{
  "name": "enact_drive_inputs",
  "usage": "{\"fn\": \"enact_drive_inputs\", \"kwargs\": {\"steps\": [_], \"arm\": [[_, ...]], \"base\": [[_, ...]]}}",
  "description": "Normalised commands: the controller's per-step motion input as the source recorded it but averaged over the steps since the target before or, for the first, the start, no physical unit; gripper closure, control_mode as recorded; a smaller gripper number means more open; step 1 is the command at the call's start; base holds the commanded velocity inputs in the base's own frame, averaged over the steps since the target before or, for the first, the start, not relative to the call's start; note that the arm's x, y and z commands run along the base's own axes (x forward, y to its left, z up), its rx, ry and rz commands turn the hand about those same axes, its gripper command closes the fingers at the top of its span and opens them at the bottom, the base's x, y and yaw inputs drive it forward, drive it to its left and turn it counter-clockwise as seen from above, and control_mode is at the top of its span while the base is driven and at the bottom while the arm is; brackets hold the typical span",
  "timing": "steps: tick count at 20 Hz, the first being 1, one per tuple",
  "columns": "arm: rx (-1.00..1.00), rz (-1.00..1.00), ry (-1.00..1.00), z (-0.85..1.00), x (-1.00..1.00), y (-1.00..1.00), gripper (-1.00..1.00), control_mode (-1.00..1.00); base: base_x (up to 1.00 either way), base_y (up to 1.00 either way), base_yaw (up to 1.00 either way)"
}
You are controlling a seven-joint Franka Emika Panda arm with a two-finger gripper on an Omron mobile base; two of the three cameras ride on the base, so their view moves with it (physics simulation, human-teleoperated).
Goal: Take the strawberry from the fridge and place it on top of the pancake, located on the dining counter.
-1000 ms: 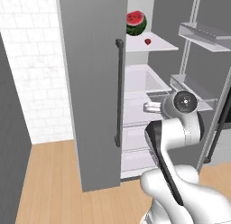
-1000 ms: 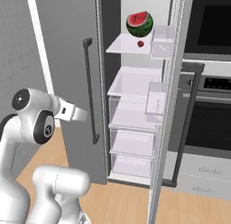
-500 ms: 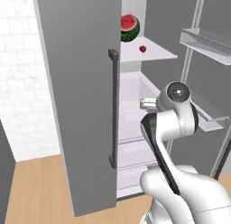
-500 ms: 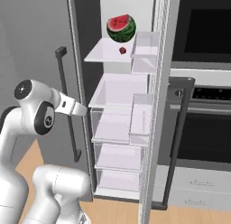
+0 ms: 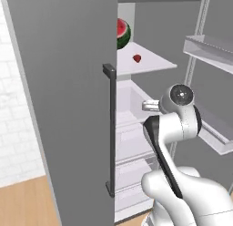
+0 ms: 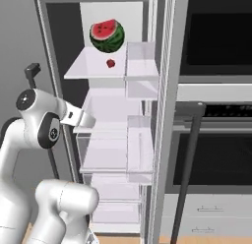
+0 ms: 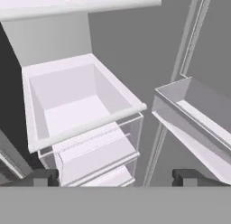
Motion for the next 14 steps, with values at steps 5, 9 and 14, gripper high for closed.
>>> {"fn": "enact_drive_inputs", "kwargs": {"steps": [5, 9, 14], "arm": [[0.0, 0.0, 0.0, 0.0, 0.0, 0.0, -1.0, 1.0], [0.0, 0.0, 0.0, 0.0, 0.0, 0.0, -1.0, 1.0], [0.0, 0.0, 0.0, 0.0, 0.0, 0.0, -1.0, 1.0]], "base": [[0.65, -0.14, -0.13], [0.31, -0.34, -0.08], [0.66, -0.05, -0.01]]}}
